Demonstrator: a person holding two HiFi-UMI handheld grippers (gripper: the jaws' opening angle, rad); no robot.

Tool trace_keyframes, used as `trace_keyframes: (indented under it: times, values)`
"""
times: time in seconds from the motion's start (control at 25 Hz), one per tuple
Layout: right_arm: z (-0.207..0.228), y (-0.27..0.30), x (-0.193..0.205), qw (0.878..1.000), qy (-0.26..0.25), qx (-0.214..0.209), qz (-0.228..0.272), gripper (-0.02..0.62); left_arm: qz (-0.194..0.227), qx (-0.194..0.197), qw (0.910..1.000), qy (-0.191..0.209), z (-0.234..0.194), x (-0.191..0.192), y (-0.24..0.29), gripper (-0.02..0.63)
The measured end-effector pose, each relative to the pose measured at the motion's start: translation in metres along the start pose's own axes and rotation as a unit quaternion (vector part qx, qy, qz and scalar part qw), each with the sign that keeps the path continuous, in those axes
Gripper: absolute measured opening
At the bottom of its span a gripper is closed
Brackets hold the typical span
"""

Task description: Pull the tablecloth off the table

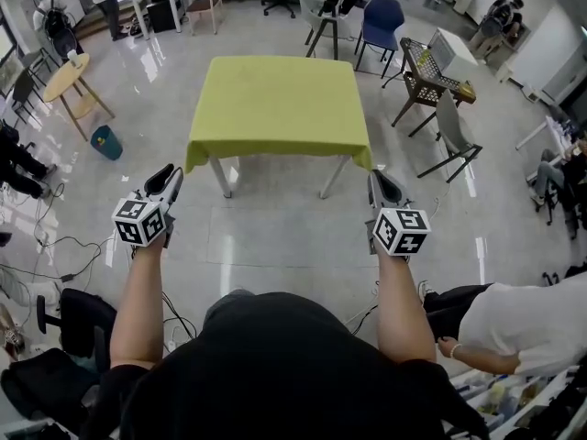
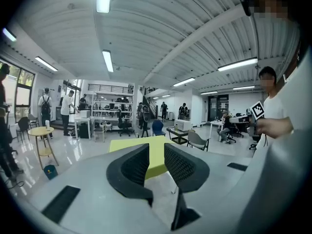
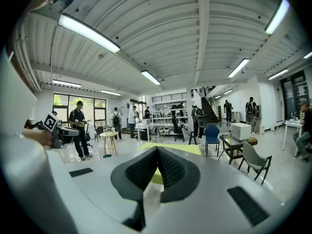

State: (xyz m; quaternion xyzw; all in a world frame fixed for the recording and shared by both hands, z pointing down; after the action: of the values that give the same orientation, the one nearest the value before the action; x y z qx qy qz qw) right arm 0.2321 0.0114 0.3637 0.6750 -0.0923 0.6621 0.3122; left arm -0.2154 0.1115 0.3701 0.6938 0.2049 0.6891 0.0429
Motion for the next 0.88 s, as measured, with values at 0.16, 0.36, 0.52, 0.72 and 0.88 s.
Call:
trace_keyframes:
  times: [0.16,0.36,0.52,0.72,0.88]
  values:
    - [0.012,0.006,0.004,1.000,0.010,0.002,-0.001,0.018,-0.009,-0.003,1.0000,0.002,0.000,0.004,0.007,0.112]
    - [0.024,0.024,0.008,1.000,0.015,0.005,-0.006,0.018,-0.015,-0.006,0.9999,-0.004,-0.010,0.007,0.024,0.112]
    - [0.032,0.050,0.010,1.000,0.018,0.008,-0.014,0.018,-0.023,0.001,0.9997,-0.006,-0.024,0.009,0.053,0.112]
    - [0.038,0.093,0.007,0.999,0.012,0.012,-0.033,0.018,-0.029,0.011,0.9994,-0.016,-0.051,0.011,0.096,0.112]
    - [0.038,0.135,-0.001,0.999,0.007,0.017,-0.044,0.018,-0.029,0.016,0.9992,-0.024,-0.087,0.006,0.130,0.112]
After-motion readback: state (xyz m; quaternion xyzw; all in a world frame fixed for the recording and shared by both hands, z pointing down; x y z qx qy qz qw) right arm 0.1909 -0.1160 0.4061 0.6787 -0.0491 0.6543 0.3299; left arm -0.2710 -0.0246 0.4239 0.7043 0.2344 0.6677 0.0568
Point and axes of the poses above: the fingertips, and each gripper's own axes: y forward along the fingers, z to its right, x out of its underside, the point moved 2 cm from there along -y, backward along the fingers, and after that the axes turned 5 degrees about -z, right-handed, at the moved point
